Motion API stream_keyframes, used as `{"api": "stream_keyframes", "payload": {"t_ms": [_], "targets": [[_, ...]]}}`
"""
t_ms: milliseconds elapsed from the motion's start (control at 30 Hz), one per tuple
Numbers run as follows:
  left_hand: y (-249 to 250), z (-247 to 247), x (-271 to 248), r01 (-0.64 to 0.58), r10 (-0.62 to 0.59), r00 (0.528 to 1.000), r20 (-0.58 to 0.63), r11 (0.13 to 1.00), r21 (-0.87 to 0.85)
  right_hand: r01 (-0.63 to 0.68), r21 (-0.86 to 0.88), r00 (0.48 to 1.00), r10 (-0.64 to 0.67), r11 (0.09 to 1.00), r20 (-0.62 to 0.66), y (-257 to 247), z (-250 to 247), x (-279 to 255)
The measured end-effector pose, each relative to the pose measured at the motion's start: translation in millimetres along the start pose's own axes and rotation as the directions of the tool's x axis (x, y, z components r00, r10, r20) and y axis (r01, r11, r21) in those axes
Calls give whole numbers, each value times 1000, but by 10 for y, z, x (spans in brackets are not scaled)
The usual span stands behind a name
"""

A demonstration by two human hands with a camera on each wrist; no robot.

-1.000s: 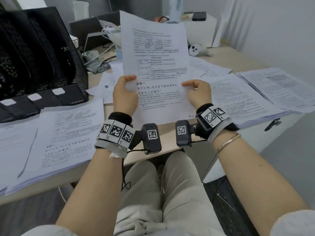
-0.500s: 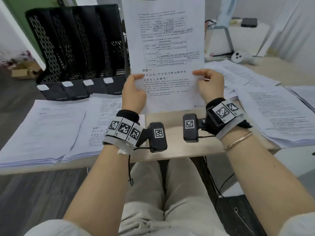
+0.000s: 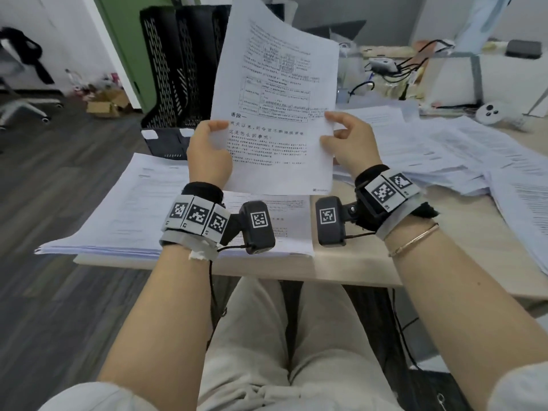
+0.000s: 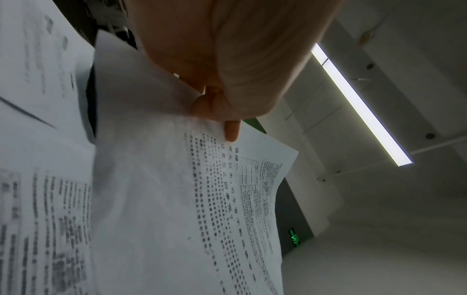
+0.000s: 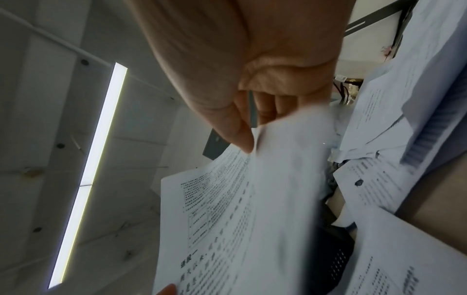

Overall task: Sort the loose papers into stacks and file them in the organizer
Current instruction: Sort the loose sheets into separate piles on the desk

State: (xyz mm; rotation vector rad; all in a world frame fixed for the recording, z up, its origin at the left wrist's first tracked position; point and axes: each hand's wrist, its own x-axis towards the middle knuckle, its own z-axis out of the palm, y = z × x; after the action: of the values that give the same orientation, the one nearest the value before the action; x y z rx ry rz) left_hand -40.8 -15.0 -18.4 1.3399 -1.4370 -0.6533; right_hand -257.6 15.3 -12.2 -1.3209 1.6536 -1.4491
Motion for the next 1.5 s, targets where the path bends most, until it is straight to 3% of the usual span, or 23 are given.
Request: {"api": "stream_keyframes", "payload": {"t_ms": [267, 567, 900, 1233, 1500], "targets": [[-168, -386, -118, 72, -50, 980, -194, 991, 109, -3, -71, 980, 17, 998, 199, -111, 334, -59], [-192, -598, -128, 153, -114, 968, -221, 975, 164, -51, -87, 967, 71, 995, 246, -128, 466, -101], [-77, -446, -184, 58, -42, 988, -148, 993, 103, -108, -180, 951, 155, 978, 269, 91, 412, -305], [52, 25, -266, 30, -42, 991, 125, 995, 95, -261, -253, 901, 329, 932, 283, 305, 97, -549], [302, 452, -256, 1, -18, 968, 251, 998, 69, -165, -328, 981, 190, 930, 44, 285, -525, -352]]}}
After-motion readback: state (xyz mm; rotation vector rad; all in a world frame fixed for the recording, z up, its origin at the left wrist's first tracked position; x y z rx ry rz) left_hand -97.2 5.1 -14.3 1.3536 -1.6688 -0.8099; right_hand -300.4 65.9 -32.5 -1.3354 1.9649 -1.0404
